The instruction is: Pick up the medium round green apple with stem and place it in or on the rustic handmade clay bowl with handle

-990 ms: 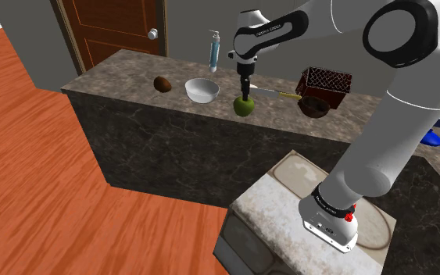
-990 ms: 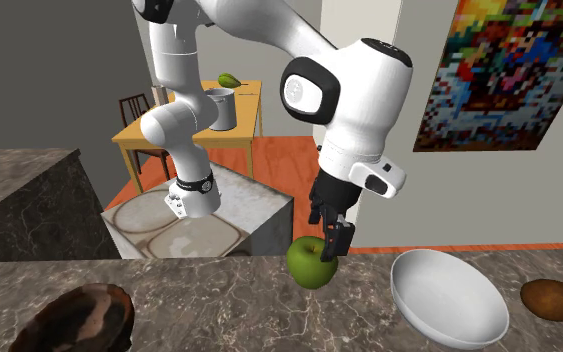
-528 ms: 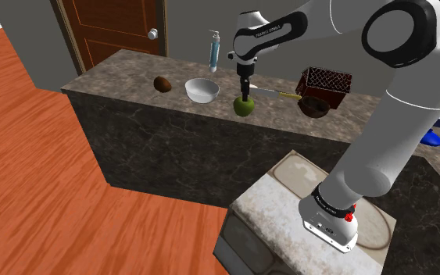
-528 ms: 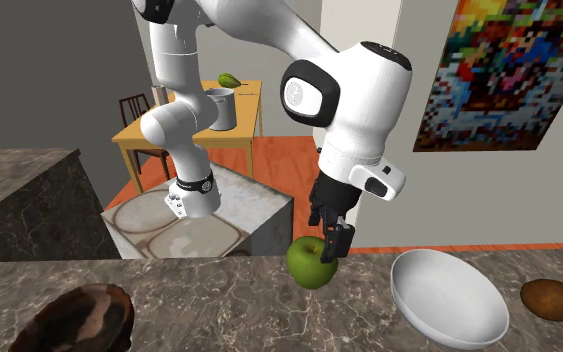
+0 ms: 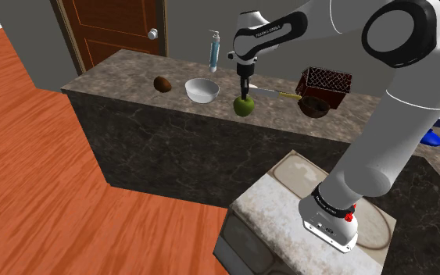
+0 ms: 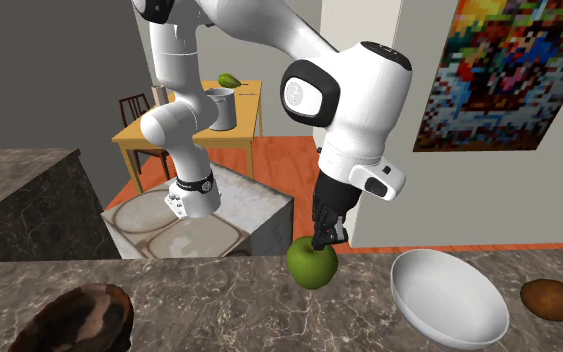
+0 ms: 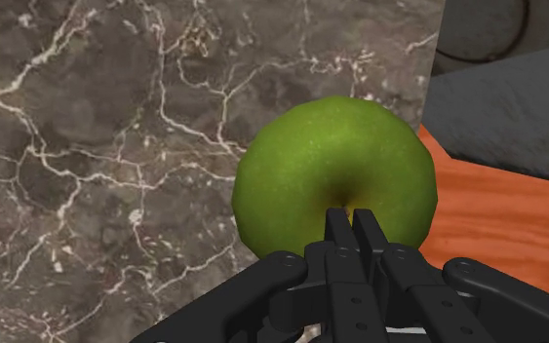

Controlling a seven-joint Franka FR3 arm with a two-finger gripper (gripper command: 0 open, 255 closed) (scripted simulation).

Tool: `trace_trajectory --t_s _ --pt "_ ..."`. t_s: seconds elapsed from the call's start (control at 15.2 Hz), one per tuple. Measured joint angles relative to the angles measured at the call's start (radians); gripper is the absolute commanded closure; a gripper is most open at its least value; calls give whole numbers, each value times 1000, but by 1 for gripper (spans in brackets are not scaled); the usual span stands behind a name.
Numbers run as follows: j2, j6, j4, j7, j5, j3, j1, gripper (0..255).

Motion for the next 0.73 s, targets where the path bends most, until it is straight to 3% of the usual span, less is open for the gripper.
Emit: trace_trajectory --t_s 0.73 --pt "-40 -102 64 -2 -7 0 3 255"
